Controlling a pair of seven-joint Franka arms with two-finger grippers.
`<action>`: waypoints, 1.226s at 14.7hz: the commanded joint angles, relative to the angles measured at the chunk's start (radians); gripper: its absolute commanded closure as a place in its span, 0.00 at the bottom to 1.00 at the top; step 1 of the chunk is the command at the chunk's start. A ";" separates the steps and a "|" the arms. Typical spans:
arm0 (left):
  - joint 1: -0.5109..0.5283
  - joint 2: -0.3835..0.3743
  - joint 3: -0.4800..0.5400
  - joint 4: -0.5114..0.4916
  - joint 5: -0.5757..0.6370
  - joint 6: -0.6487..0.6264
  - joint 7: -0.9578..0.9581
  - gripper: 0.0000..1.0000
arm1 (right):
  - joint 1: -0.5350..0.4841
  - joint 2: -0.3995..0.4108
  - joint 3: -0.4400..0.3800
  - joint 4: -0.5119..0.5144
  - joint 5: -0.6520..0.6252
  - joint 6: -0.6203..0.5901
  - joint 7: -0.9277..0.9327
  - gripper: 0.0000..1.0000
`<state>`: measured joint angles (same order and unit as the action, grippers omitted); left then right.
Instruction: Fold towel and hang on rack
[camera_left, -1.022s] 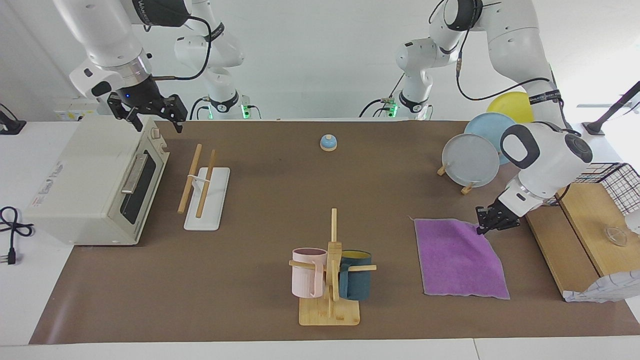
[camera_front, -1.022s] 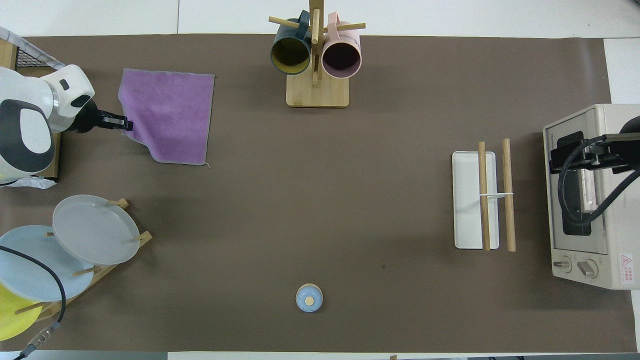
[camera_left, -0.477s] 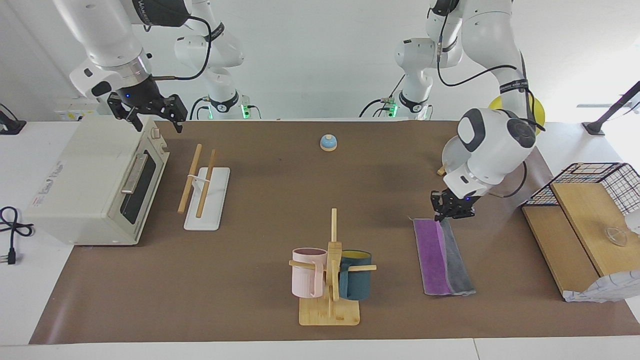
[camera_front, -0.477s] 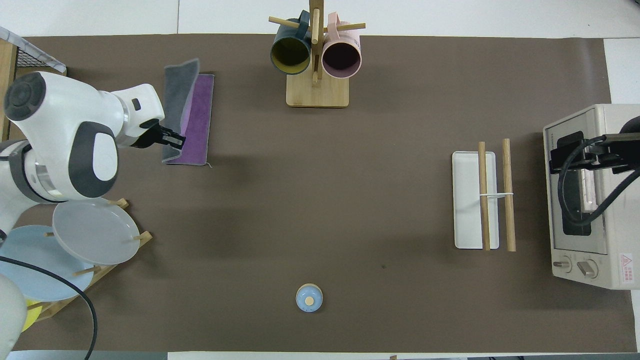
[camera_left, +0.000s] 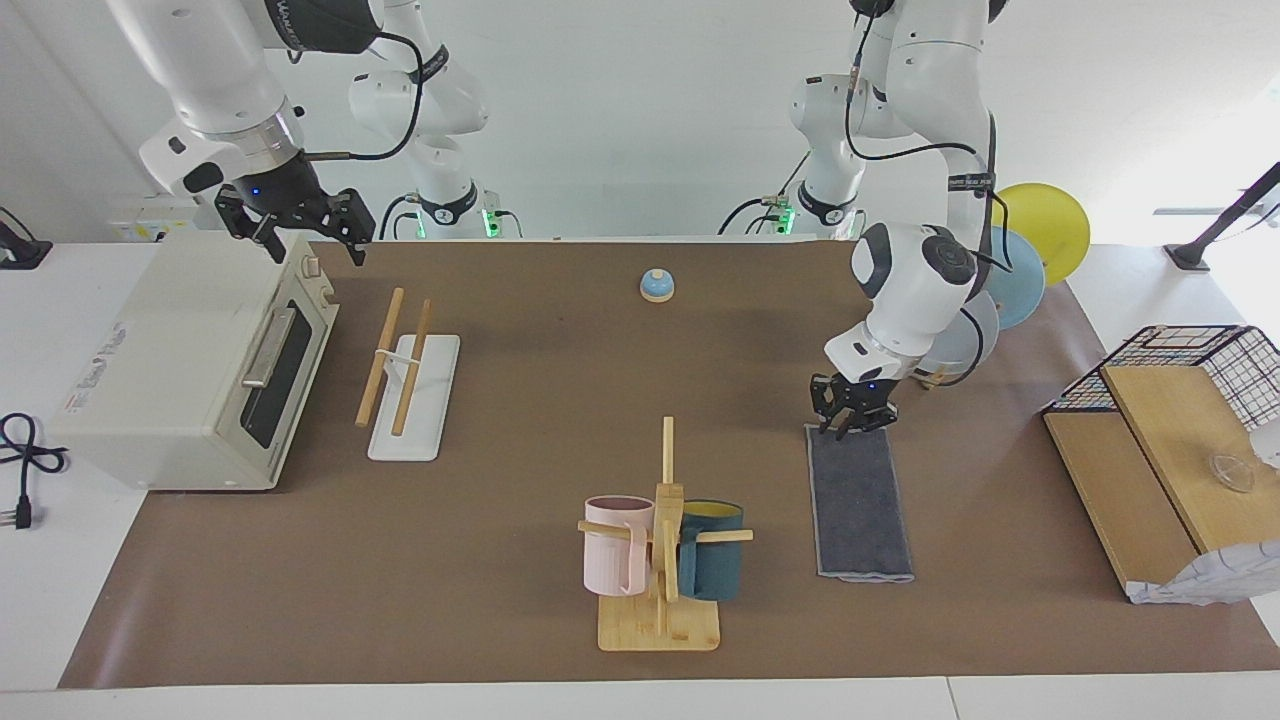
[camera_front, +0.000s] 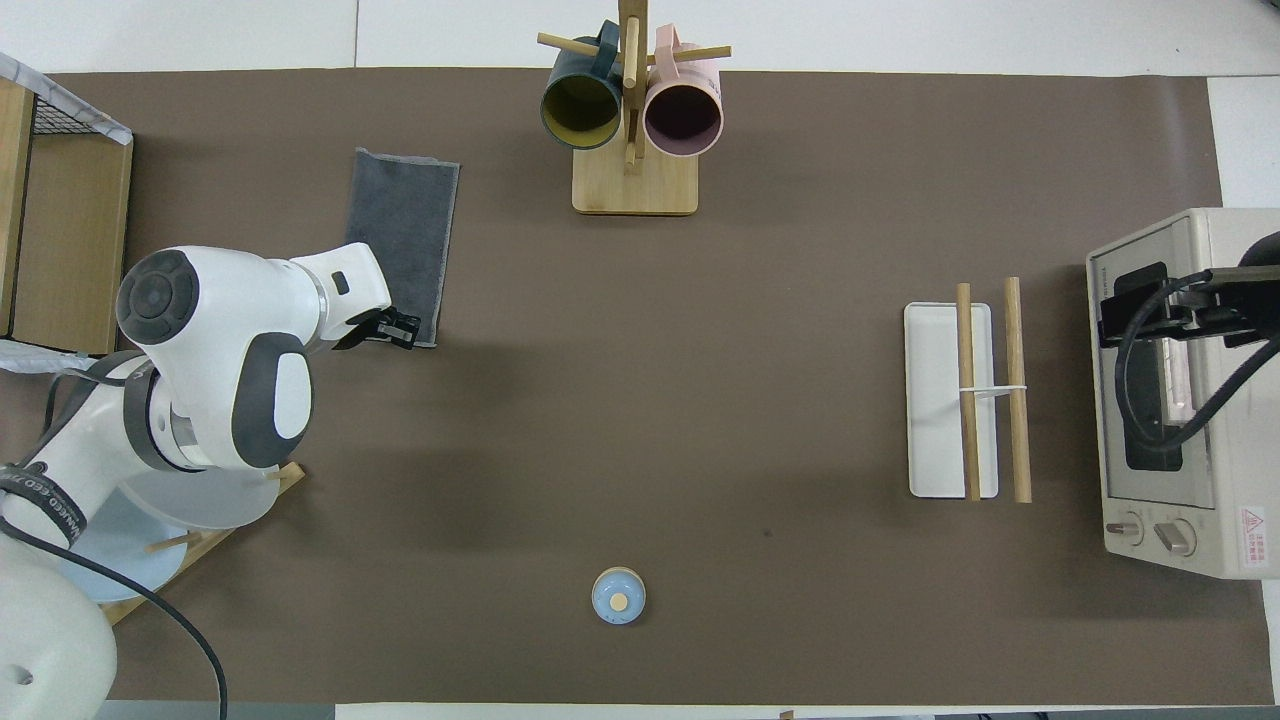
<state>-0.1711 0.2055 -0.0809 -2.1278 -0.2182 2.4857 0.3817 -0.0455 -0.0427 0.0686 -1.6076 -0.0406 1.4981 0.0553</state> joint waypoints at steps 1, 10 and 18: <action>0.045 -0.028 0.004 0.114 0.013 -0.225 -0.020 0.00 | -0.008 0.001 0.002 0.008 0.025 -0.007 -0.014 0.00; 0.182 0.188 -0.003 0.356 -0.098 -0.323 -0.010 0.01 | -0.008 0.001 0.002 0.008 0.025 -0.007 -0.014 0.00; 0.168 0.272 -0.003 0.371 -0.168 -0.258 -0.012 0.18 | -0.010 0.001 0.002 0.006 0.025 -0.007 -0.015 0.00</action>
<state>0.0053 0.4764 -0.0853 -1.7618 -0.3665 2.2119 0.3719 -0.0453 -0.0427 0.0689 -1.6076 -0.0406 1.4981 0.0553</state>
